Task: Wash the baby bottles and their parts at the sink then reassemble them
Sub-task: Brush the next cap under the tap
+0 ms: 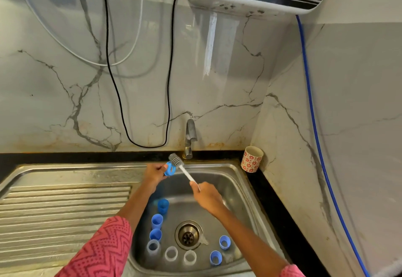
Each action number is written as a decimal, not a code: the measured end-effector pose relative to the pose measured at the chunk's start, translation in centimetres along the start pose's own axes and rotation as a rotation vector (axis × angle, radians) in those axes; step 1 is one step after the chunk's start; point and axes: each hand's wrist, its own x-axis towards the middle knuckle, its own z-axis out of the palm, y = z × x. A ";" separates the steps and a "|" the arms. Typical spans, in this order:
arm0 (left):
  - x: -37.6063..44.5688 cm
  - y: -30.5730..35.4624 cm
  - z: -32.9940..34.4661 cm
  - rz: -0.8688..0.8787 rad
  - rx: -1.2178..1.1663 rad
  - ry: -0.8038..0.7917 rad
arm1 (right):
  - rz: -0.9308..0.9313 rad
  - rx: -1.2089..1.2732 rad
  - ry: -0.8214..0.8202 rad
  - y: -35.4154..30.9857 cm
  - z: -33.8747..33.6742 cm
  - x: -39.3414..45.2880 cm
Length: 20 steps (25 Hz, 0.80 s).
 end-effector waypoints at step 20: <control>1.0 0.4 -1.5 -0.291 -0.736 0.122 | -0.100 -0.487 0.033 3.8 -0.2 -1.7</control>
